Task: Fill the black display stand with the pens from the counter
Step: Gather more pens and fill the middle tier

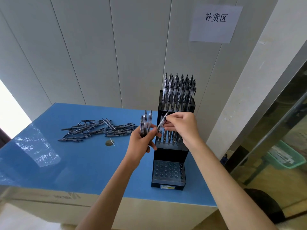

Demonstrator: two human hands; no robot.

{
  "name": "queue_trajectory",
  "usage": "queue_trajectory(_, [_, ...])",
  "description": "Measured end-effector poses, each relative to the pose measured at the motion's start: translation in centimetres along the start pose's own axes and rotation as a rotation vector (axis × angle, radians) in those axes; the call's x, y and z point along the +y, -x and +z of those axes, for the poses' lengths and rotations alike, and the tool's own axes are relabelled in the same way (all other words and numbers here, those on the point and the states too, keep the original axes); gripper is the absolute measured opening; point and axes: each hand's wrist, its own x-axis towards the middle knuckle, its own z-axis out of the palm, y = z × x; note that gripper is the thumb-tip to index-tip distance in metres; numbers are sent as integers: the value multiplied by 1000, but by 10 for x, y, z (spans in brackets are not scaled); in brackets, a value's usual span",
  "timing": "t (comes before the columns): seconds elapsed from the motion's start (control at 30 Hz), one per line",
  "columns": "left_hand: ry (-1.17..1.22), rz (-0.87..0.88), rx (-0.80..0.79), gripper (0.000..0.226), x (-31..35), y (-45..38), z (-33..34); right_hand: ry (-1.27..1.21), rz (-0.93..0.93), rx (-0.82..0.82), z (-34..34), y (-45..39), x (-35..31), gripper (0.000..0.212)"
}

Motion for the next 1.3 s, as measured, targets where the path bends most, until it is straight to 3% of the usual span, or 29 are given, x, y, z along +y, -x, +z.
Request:
queue_trajectory(0.13, [64,-76,181,23,-6,-6,-17,-46,-72,71,-13,-1,-2,8])
queue_trajectory(0.2, [42,-94,241,26,-10,-10,-29,46,-187,116,-17,-3,0,7])
queue_trajectory(0.33, [5,-115,212,28,-10,-12,-44,395,-476,129,-14,-6,10,9])
queue_trajectory(0.47, [52,-98,184,29,-6,-6,-45,516,-576,135,-8,-4,17,11])
queue_trajectory(1.3, [163,-33,117,27,-2,5,-41,640,-591,89,3,-10,34,15])
